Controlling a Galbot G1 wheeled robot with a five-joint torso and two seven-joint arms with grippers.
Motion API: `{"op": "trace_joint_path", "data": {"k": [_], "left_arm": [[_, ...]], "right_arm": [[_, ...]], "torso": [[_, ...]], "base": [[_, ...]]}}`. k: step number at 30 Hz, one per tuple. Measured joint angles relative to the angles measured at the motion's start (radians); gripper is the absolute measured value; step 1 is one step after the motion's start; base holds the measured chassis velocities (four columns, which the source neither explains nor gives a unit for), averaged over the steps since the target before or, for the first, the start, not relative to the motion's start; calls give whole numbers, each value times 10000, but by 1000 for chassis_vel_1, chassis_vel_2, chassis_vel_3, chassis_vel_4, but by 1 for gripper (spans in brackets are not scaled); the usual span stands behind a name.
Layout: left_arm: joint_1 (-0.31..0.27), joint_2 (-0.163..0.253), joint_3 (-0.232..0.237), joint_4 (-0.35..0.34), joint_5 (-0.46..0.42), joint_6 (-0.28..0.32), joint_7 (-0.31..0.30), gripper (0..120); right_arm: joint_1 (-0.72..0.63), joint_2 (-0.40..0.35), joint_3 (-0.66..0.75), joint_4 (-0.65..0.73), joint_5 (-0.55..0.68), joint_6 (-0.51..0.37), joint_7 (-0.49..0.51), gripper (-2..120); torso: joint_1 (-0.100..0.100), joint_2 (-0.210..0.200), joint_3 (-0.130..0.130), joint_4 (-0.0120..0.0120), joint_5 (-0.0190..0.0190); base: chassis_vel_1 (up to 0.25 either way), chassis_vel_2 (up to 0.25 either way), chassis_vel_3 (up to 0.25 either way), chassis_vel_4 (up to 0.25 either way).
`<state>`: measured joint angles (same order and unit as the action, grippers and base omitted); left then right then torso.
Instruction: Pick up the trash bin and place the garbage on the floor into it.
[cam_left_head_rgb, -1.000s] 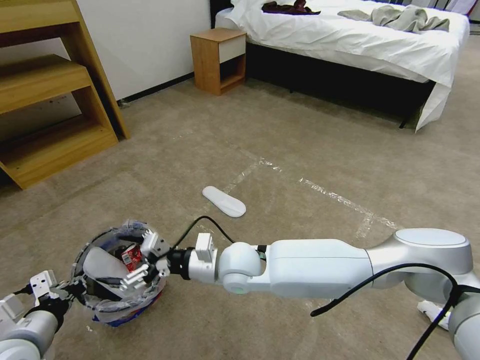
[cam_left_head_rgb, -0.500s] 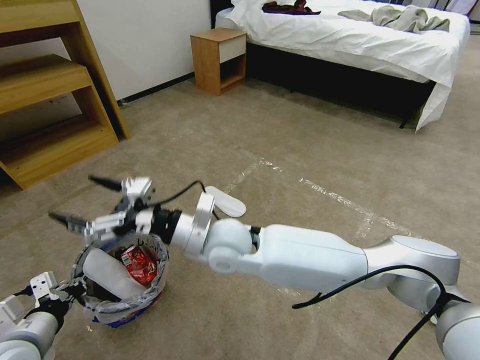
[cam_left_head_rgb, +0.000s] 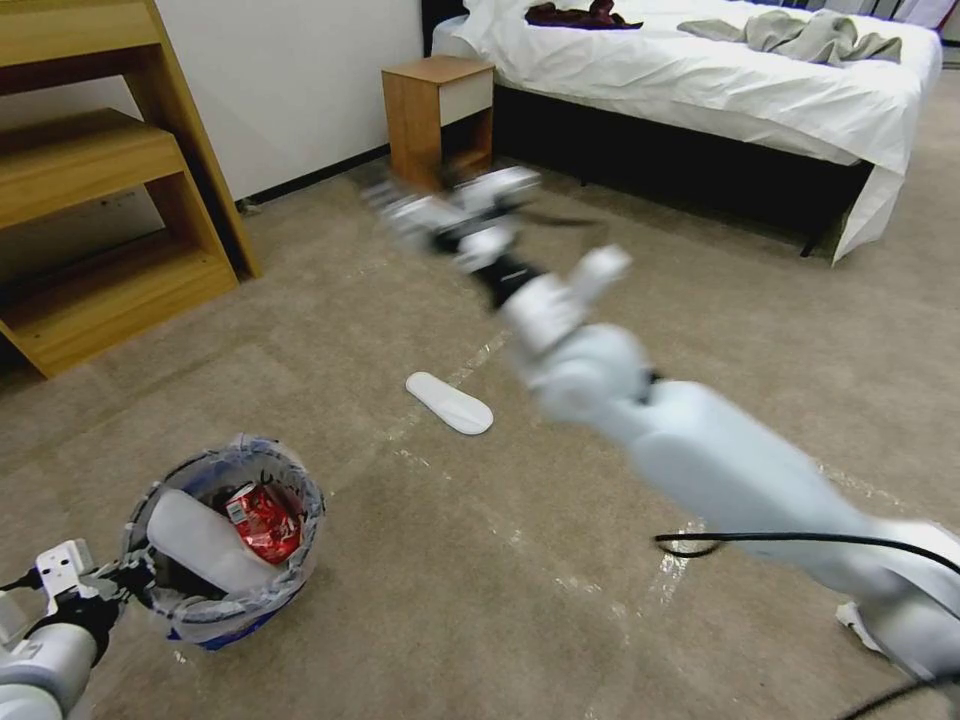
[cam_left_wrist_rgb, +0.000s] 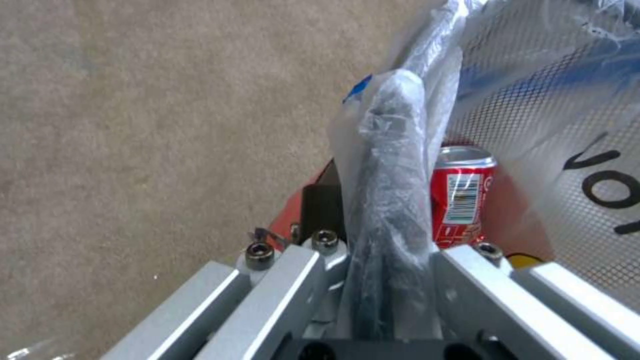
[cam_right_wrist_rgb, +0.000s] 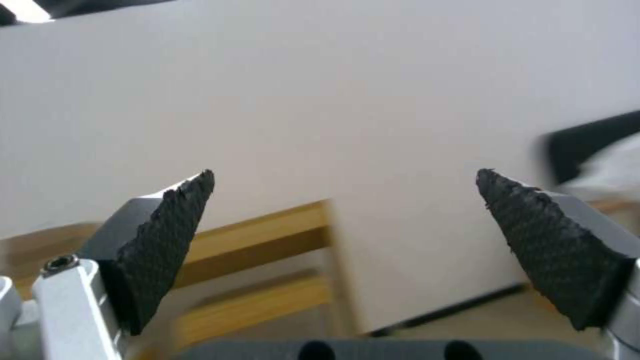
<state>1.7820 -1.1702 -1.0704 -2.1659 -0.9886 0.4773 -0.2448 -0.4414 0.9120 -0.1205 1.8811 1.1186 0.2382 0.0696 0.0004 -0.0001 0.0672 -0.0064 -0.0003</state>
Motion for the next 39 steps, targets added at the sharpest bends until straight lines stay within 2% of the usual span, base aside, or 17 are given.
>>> {"op": "trace_joint_path", "data": {"k": [2, 3, 5, 6, 7, 10, 11, 14, 16, 17, 18, 21, 24, 30, 39], "left_arm": [[-2, 5, -84, 1, 2, -22, 12, 1], [-2, 5, -84, 1, 2, -22, 12, 1], [-1, -11, -177, -15, -5, -33, 35, 1], [11, -45, -264, -49, -9, -51, 50, 1], [11, -45, -264, -49, -9, -51, 50, 1], [86, -162, -464, -188, 0, -95, 89, 1], [86, -162, -464, -188, 0, -95, 89, 1], [104, -266, -507, -255, 159, -175, 121, 1], [106, -281, -506, -256, 195, -195, 142, 1], [128, -328, -502, -256, 273, -246, 186, 1], [128, -328, -502, -256, 273, -246, 186, 1], [159, -489, -453, -256, 441, -329, 295, 1], [185, -572, -424, -257, 503, -375, 343, 1], [252, -651, -412, -334, 543, -398, 371, 1], [305, -695, -419, -403, 546, -398, 373, 1]], "right_arm": [[-1231, -521, 1424, 232, -256, 114, 54, 100], [-1231, -521, 1424, 232, -256, 114, 54, 100], [-2143, -698, 2515, 411, -553, 150, 134, 100], [-3121, -715, 3521, 666, -867, 86, 352, 100], [-3121, -715, 3521, 666, -867, 86, 352, 100], [-5271, -409, 5556, 981, -2006, 35, 587, 100], [-5271, -409, 5556, 981, -2006, 35, 587, 100], [-7330, 120, 6840, 1185, -3504, 358, 498, 100], [-7575, 181, 6911, 1210, -3639, 400, 499, 100], [-8429, 395, 7065, 1241, -4198, 635, 519, 100], [-8429, 395, 7065, 1241, -4198, 635, 519, 100], [-9793, 838, 7003, 1011, -5535, 1219, 756, 100], [-10317, 1156, 6742, 667, -6151, 1550, 866, 100], [-10405, 1805, 6149, -114, -7112, 2071, 1041, 100], [-10153, 1936, 5988, -175, -7223, 2051, 1093, 100]], "torso": [[0, 0, 0, -2, -7], [0, 0, 0, -2, -7], [0, 1, 0, 0, -8], [0, 1, -1, 4, -9], [0, 1, -1, 4, -9], [0, 2, -2, 2, -7], [0, 2, -2, 2, -7], [0, 1, -2, 1, -10], [0, 1, -2, 2, -10], [0, 1, -2, 0, -7], [0, 1, -2, 0, -7], [0, 2, -2, 3, -13], [0, 1, -2, 0, -9], [0, 2, -1, 2, -10], [0, 1, 0, 4, -12]], "base": [[0, 0, 0, 0], [0, 0, 0, 0], [0, 0, 0, 0], [0, 0, 0, 0], [0, 0, 0, 0], [0, 0, 0, 0], [0, 0, 0, 0], [0, 0, 0, 0], [0, 0, 0, 0], [0, 0, 0, 0], [0, 0, 0, 0], [0, 0, 0, 0], [0, 0, 0, 0], [0, 0, 0, 0], [0, 0, 0, 0]]}}
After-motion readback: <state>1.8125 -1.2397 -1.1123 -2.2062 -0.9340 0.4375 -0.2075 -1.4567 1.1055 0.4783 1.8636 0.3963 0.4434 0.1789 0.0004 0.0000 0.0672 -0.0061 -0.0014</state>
